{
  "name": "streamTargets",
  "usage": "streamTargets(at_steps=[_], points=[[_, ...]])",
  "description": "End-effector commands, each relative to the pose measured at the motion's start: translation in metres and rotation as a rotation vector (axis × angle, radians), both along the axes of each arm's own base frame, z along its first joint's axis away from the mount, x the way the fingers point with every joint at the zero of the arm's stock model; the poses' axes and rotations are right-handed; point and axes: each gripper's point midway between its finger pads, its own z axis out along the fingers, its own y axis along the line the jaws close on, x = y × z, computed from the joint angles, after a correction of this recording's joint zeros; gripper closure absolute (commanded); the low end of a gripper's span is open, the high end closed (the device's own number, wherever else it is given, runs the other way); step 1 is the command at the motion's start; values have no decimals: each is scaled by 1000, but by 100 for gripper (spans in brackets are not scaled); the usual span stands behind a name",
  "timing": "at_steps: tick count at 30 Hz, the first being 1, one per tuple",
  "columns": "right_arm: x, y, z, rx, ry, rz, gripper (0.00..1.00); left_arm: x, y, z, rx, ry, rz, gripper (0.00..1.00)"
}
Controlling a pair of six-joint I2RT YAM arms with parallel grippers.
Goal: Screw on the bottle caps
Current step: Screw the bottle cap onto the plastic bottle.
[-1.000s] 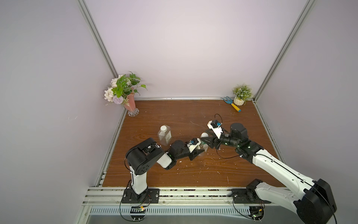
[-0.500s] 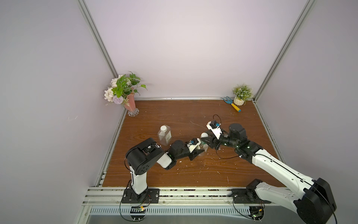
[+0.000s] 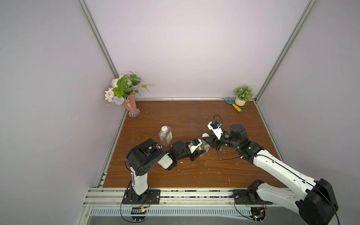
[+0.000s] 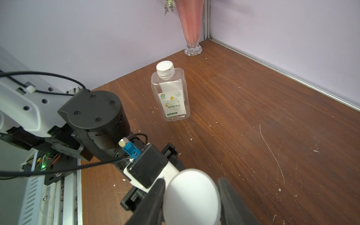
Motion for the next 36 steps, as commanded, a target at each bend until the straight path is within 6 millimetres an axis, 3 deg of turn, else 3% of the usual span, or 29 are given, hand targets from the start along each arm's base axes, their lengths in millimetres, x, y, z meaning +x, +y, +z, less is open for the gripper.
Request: streamTargets(at_steps=[1,12,36], points=[[3,4,17,12,-33,-5,57,1,4,2,-4,0,4,64],[3,2,9,-8,-6,-35,65,2,5,1,0,-1,12,64],[7,-6,2,-25,-1,-101,52,2,6,2,0,-6,15,64]])
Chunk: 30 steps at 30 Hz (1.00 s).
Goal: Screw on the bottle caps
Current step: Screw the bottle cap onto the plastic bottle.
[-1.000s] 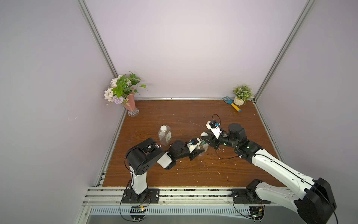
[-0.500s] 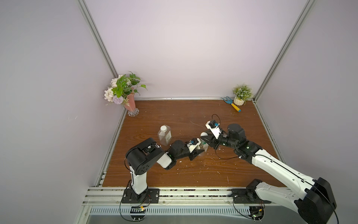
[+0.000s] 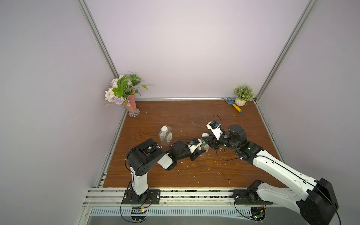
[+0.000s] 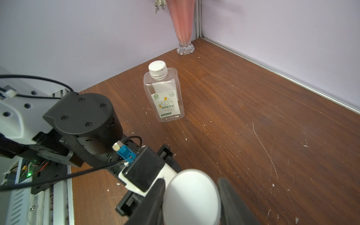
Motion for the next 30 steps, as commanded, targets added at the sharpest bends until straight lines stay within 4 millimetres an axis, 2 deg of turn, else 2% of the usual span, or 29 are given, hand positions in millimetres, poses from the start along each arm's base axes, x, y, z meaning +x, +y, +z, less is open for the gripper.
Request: streamTargets(at_steps=[1,30], points=[[1,-4,3,-1,2,-27,51,1,5,2,0,-4,11,64],[1,-3,21,2,-32,-15,38,2,5,1,1,-3,10,65]])
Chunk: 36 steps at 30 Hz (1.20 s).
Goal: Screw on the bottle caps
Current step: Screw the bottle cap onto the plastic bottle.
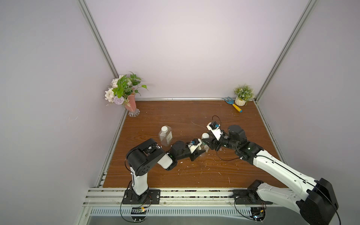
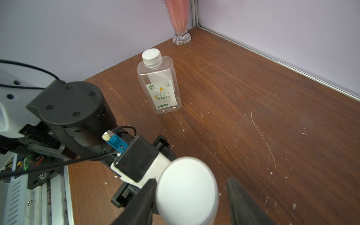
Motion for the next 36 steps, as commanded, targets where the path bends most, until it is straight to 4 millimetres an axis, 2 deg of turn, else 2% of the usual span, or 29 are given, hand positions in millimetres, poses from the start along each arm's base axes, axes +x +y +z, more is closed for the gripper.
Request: streamTargets(at_steps=[1,8,23,36], points=[[3,2,32,38,-69,-3,38,2,5,1,0,-4,11,65],[2,1,39,44,-79,0,35,2,4,1,-2,-2,8,65],[9,5,48,27,-96,3,35,1,4,0,1,1,4,66],[11,10,39,19,-74,15,46,1,5,-2,5,2,5,67]])
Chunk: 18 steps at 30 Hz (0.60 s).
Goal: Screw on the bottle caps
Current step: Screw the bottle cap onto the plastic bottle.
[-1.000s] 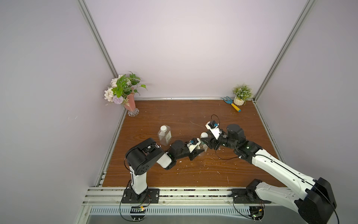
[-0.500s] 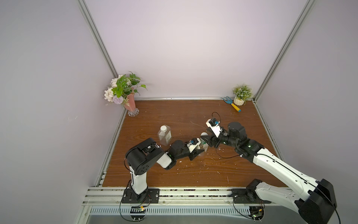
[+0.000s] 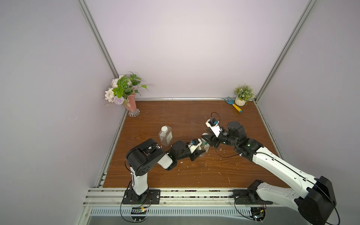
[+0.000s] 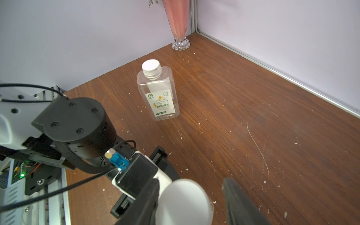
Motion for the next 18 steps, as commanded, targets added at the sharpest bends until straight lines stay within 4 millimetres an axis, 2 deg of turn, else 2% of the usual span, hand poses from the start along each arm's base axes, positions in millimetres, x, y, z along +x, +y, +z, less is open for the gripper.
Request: streamTargets(at_steps=[1,18], points=[[1,4,20,31,-40,10,46,1,5,-2,5,2,7,67],[-5,1,7,35,-1,9,56,2,5,-1,5,0,14,68]])
